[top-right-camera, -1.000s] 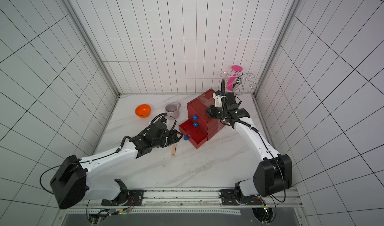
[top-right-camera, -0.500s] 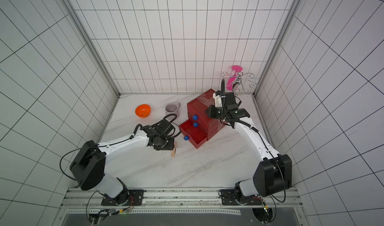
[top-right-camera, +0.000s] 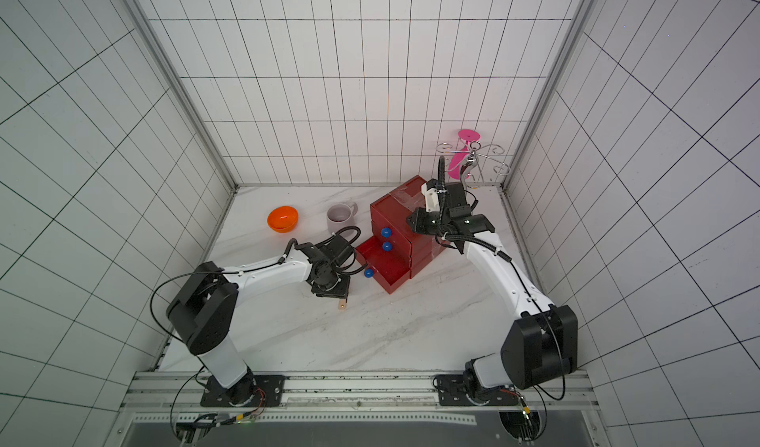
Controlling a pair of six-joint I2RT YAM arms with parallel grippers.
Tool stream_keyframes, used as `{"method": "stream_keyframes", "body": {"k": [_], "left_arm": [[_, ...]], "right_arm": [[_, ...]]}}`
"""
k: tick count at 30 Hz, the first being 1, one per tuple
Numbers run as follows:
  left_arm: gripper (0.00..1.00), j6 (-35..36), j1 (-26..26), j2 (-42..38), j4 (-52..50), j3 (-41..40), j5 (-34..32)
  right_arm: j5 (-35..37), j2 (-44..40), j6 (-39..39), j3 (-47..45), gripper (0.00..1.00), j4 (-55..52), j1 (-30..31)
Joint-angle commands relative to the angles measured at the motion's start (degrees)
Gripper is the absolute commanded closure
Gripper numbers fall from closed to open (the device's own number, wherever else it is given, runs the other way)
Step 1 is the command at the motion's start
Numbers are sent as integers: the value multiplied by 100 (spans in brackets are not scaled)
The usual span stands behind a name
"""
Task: Place the fruit knives into the drawer by color
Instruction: Pick up the fruit knife from the center of the board.
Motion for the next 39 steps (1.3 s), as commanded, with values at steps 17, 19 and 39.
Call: {"method": "stream_keyframes", "body": {"k": [17, 19, 39], "left_arm": [[57, -110, -86, 715, 119, 280, -5], [59, -147, -91, 774, 140, 262, -29], [71, -319, -159, 941, -259, 172, -767]], "right_arm": [[139, 666, 77, -714, 81, -2243, 87], [139, 662, 81, -723, 81, -2236, 87], [126, 674, 115, -714, 81, -2211, 95]]}}
